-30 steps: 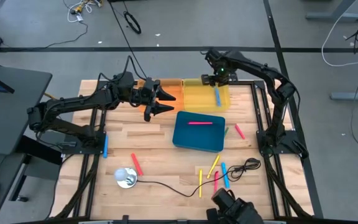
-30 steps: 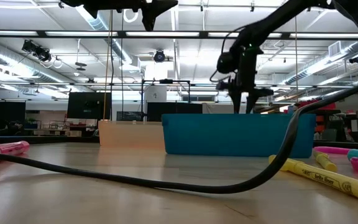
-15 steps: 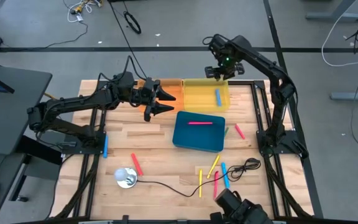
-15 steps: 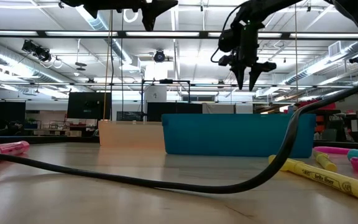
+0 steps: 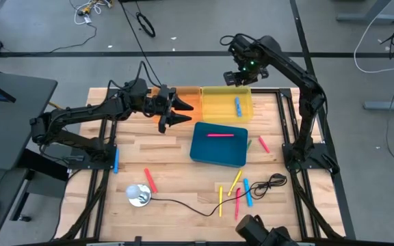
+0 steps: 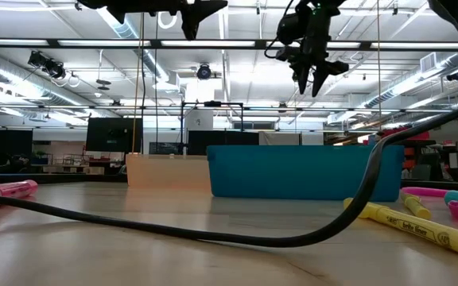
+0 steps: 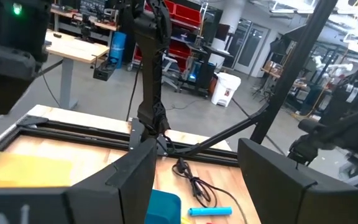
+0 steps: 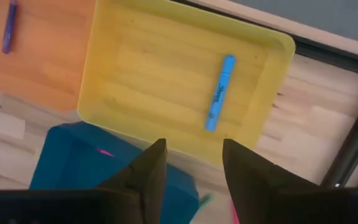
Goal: Pick & Place Markers
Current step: Put the pink marker into the yellow transparent bin
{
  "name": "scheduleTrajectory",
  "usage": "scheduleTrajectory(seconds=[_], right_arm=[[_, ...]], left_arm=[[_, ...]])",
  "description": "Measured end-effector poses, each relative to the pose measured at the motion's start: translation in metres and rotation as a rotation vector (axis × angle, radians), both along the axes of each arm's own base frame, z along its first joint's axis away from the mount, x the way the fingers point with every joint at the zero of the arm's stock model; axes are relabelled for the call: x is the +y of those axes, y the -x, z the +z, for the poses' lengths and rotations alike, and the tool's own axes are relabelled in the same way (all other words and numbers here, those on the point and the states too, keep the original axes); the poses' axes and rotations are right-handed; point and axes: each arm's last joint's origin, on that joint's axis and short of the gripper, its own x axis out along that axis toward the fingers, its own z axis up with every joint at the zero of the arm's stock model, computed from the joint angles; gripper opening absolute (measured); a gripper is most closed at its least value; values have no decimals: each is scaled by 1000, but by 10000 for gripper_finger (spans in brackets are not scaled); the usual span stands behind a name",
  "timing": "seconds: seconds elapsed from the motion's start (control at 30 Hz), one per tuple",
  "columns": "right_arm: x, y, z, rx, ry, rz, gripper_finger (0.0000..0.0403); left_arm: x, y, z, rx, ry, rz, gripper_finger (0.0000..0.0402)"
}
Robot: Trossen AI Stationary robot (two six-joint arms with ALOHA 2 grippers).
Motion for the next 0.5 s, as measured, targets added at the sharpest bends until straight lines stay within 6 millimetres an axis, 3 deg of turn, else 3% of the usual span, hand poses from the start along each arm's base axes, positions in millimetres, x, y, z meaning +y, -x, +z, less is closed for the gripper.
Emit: scheduleTrajectory(seconds=[0.37,0.5], right_arm=[[0,0,1,-1,2,0,157],[7,-8,1,26,50,113,157]], left_arm=[[0,0,0,6,50,-2,232],[-2,4,5,-13,43,-4,232]])
